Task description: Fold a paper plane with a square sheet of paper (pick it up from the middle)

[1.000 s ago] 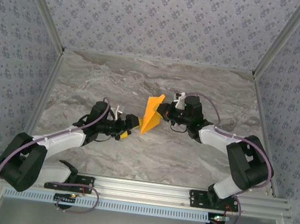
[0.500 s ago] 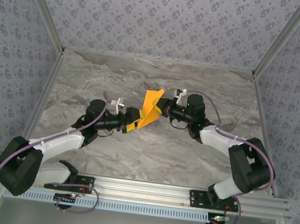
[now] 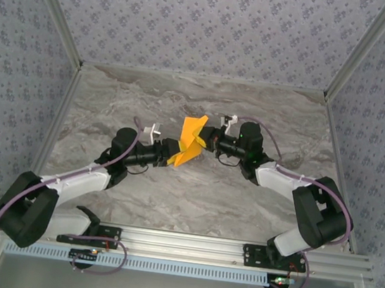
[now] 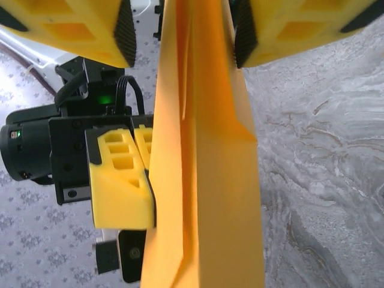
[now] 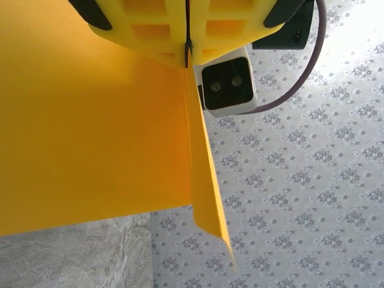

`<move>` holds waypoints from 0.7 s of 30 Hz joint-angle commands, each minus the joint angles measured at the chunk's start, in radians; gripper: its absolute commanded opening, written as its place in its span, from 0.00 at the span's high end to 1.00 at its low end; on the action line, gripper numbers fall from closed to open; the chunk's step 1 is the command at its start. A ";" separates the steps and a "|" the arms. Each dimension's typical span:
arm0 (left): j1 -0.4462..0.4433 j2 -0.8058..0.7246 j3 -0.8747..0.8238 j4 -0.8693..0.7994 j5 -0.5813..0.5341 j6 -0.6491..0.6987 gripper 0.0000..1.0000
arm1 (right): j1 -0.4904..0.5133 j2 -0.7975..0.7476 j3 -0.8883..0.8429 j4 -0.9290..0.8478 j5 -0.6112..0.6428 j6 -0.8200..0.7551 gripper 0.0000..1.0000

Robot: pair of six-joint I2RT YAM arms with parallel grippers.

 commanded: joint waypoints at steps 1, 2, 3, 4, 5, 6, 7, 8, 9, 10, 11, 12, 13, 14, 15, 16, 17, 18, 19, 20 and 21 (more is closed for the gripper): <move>-0.004 0.017 0.042 0.052 -0.026 0.007 0.60 | 0.001 0.005 -0.014 0.020 -0.043 0.014 0.93; -0.004 0.019 0.044 0.057 -0.024 0.008 0.64 | 0.002 0.005 -0.014 0.019 -0.047 0.014 0.93; -0.004 0.020 0.047 0.055 -0.022 0.010 0.68 | 0.002 0.005 -0.013 0.014 -0.052 0.011 0.93; -0.004 0.020 0.050 0.051 -0.022 0.015 0.73 | -0.001 0.005 -0.011 0.006 -0.057 0.007 0.92; -0.004 0.020 0.053 0.045 -0.020 0.019 0.77 | 0.000 0.004 -0.009 -0.002 -0.062 0.002 0.92; -0.004 0.020 0.058 0.035 -0.019 0.026 0.82 | -0.001 0.000 -0.007 -0.028 -0.064 -0.014 0.91; -0.004 0.020 0.064 0.022 -0.017 0.035 0.87 | -0.003 -0.014 -0.007 -0.079 -0.054 -0.047 0.89; -0.003 0.020 0.069 0.005 -0.014 0.045 0.90 | -0.006 -0.035 -0.004 -0.148 -0.038 -0.098 0.84; -0.004 0.018 0.078 -0.024 -0.013 0.061 0.91 | -0.011 -0.065 0.004 -0.259 -0.013 -0.167 0.77; -0.005 0.015 0.087 -0.063 -0.014 0.080 0.92 | -0.014 -0.096 0.021 -0.381 0.022 -0.239 0.72; -0.004 0.011 0.097 -0.109 -0.018 0.102 0.93 | -0.016 -0.118 0.034 -0.484 0.054 -0.310 0.67; -0.004 0.005 0.113 -0.184 -0.026 0.136 0.93 | -0.017 -0.150 0.055 -0.599 0.098 -0.381 0.62; -0.004 -0.002 0.139 -0.283 -0.041 0.185 0.93 | -0.018 -0.176 0.074 -0.703 0.150 -0.444 0.55; -0.004 -0.007 0.164 -0.383 -0.059 0.232 0.93 | -0.019 -0.199 0.091 -0.789 0.200 -0.493 0.50; -0.005 -0.011 0.202 -0.514 -0.093 0.300 0.93 | -0.016 -0.222 0.115 -0.888 0.264 -0.549 0.45; -0.008 -0.012 0.241 -0.652 -0.141 0.371 0.93 | -0.013 -0.240 0.133 -0.968 0.329 -0.596 0.41; -0.015 -0.009 0.289 -0.772 -0.194 0.430 0.93 | -0.011 -0.256 0.146 -1.033 0.380 -0.629 0.38; -0.025 -0.001 0.342 -0.910 -0.267 0.498 0.93 | -0.004 -0.274 0.154 -1.087 0.443 -0.657 0.35; -0.038 0.012 0.397 -1.033 -0.361 0.558 0.92 | 0.001 -0.289 0.159 -1.129 0.497 -0.676 0.32; -0.052 0.028 0.443 -1.139 -0.443 0.598 0.92 | 0.004 -0.299 0.158 -1.153 0.533 -0.693 0.29; -0.075 0.049 0.495 -1.239 -0.554 0.640 0.92 | 0.008 -0.311 0.154 -1.172 0.568 -0.703 0.27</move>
